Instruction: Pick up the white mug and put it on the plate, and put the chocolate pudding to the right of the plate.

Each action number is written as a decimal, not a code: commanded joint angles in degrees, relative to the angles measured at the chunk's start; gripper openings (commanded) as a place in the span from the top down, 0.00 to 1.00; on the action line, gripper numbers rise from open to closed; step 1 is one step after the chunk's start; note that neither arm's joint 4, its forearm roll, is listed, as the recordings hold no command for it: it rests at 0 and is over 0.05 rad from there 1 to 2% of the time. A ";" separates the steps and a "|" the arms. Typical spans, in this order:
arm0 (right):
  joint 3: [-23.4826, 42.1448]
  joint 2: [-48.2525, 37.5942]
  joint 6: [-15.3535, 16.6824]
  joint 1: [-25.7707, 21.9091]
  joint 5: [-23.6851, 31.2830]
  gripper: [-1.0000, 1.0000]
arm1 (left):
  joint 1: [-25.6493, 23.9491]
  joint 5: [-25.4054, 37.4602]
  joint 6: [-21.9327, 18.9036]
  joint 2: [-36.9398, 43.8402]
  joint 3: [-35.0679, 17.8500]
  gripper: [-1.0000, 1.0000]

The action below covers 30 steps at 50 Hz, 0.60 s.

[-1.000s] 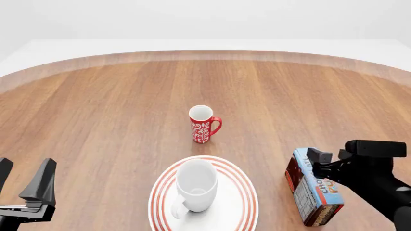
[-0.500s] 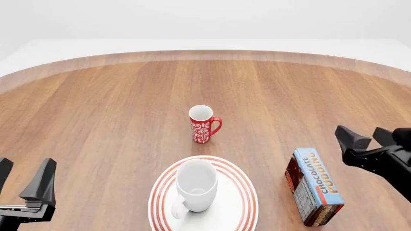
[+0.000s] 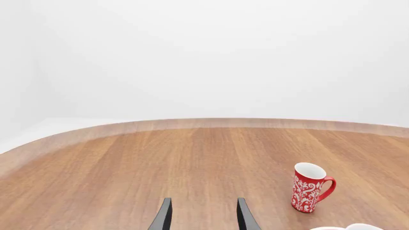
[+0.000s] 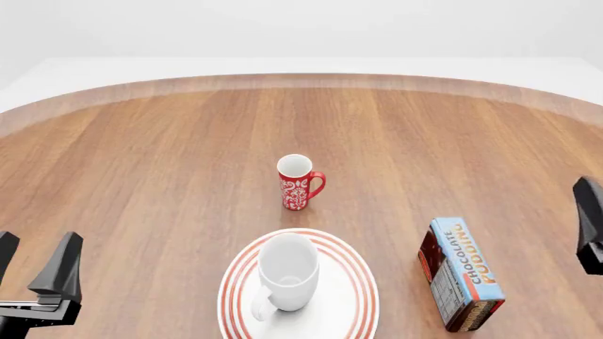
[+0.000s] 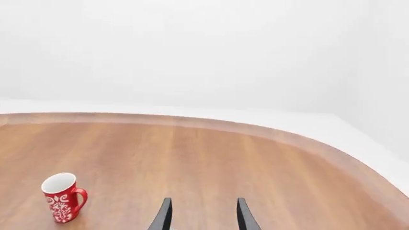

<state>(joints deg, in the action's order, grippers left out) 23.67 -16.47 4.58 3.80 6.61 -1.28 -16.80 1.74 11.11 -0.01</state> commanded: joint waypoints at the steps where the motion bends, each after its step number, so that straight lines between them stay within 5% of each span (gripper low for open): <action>1: -1.66 8.62 2.61 2.91 1.00 0.00 | 0.00 0.00 -0.01 0.00 0.00 0.00; 9: -4.01 16.40 2.82 6.62 1.07 0.00 | 0.03 -0.02 0.00 0.03 0.00 0.00; 19: -7.53 16.46 5.38 9.82 -10.26 0.00 | -0.05 2.06 -0.56 -2.17 0.00 0.00; 30: -7.56 16.46 5.38 9.82 -10.29 0.00 | -0.05 2.07 -0.56 -2.17 0.00 0.00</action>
<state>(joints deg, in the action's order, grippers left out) 17.22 -0.91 9.40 12.50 -1.39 -1.32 -15.17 1.30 9.40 -0.01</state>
